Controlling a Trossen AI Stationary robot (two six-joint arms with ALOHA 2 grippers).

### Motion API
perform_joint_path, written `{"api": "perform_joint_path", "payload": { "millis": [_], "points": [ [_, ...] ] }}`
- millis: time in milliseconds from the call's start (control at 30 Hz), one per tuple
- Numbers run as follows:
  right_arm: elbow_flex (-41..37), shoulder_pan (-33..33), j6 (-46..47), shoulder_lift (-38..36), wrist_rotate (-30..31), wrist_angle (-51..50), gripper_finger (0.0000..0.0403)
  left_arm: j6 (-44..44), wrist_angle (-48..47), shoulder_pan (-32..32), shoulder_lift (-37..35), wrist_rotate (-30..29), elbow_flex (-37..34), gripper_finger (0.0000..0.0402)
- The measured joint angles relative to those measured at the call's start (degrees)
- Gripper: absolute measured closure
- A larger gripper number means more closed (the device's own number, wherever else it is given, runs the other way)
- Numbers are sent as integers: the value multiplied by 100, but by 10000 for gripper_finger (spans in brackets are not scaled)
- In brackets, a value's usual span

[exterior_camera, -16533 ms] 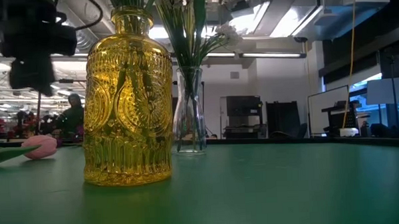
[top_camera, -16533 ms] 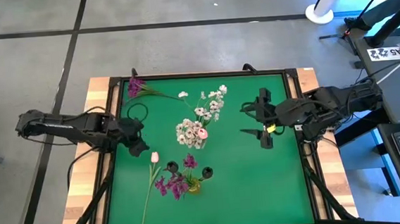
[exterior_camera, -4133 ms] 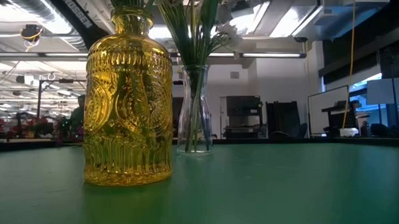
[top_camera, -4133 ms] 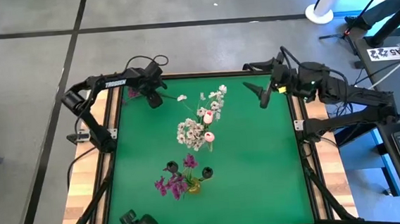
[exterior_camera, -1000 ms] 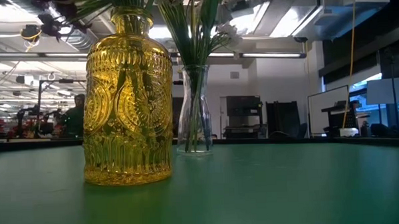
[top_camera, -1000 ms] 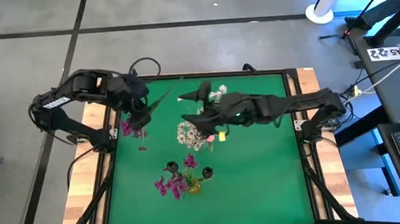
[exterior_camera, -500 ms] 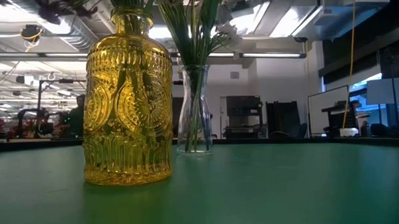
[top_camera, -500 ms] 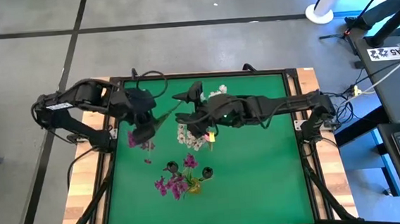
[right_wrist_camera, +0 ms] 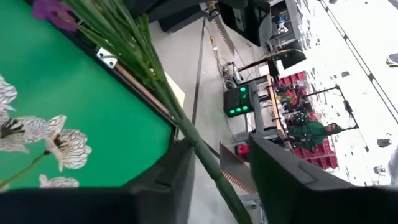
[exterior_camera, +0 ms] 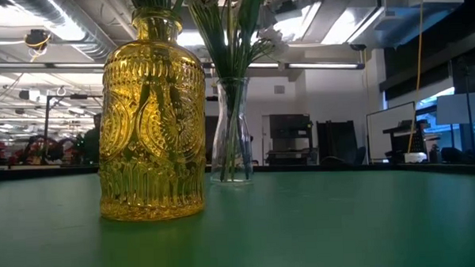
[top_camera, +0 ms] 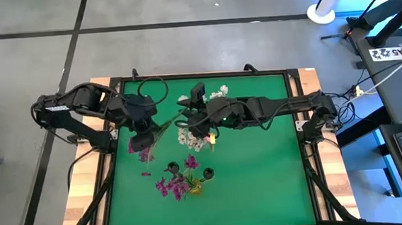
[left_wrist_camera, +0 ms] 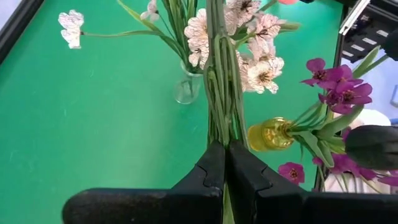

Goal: Sort flowers into vase by color
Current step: Put the purple flower into the yellow vase

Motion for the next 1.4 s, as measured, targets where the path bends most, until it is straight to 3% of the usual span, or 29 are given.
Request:
{"api": "perform_joint_path", "payload": {
  "millis": [267,700,900,1100,1400],
  "points": [
    [-4,7,127,0,-2,-116,326,20,2,2,-4,-4,0,401],
    [-9,8,204,4,-24,-259,372,82,-88,7,-4,-177,2,399],
    [-9,7,220,4,-2,-376,394,326,-109,7,-4,-419,2,358],
    [-9,4,237,4,302,-339,388,653,-129,7,-44,-1306,54,319],
    [0,2,238,2,477,-328,390,910,-55,-66,-48,-1670,1254,283]
  ]
}}
